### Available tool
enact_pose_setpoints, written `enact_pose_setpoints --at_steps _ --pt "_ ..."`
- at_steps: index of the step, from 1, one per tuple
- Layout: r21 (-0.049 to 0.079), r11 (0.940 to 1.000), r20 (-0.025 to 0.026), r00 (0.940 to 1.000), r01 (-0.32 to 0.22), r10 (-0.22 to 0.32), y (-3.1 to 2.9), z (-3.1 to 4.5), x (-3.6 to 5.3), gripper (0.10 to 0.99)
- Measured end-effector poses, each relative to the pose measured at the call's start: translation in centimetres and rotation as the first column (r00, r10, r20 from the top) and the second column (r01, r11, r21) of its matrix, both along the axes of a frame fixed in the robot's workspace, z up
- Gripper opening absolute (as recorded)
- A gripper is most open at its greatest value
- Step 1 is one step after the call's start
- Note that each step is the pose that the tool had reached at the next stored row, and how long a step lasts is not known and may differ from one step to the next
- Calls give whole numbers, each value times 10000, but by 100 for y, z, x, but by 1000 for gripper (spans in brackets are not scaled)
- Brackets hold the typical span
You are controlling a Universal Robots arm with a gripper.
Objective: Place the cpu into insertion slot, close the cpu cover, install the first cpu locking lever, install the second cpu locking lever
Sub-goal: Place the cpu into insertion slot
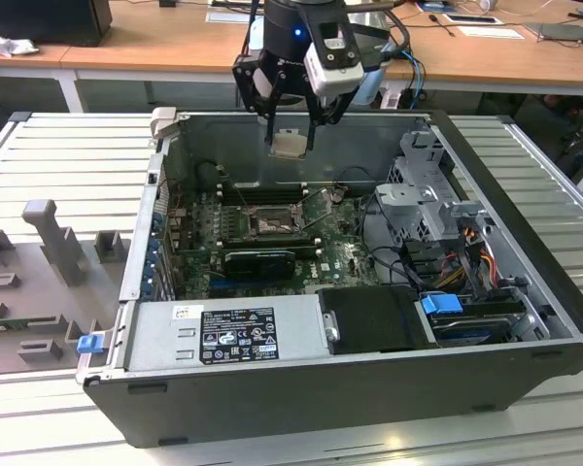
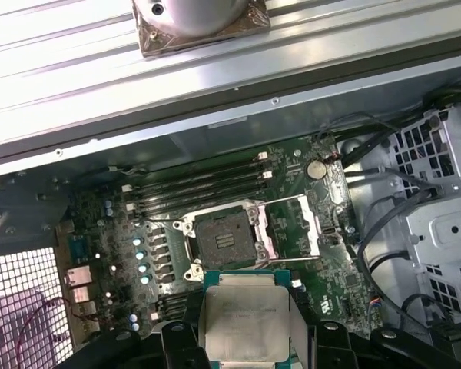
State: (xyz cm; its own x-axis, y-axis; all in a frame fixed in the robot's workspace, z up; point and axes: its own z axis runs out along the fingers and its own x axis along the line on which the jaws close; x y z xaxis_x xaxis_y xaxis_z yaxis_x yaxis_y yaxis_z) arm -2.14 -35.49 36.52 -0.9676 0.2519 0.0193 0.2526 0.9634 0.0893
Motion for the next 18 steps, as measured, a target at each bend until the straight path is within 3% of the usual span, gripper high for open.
enact_pose_setpoints --at_steps 4,12,18 --pt "1 9995 0 9995 326 -326 0 -10 0 525" --pt "-2 9993 -1 9993 383 -383 0 -52 0 525" --pt "0 9974 0 9974 726 -726 0 -57 0 525"
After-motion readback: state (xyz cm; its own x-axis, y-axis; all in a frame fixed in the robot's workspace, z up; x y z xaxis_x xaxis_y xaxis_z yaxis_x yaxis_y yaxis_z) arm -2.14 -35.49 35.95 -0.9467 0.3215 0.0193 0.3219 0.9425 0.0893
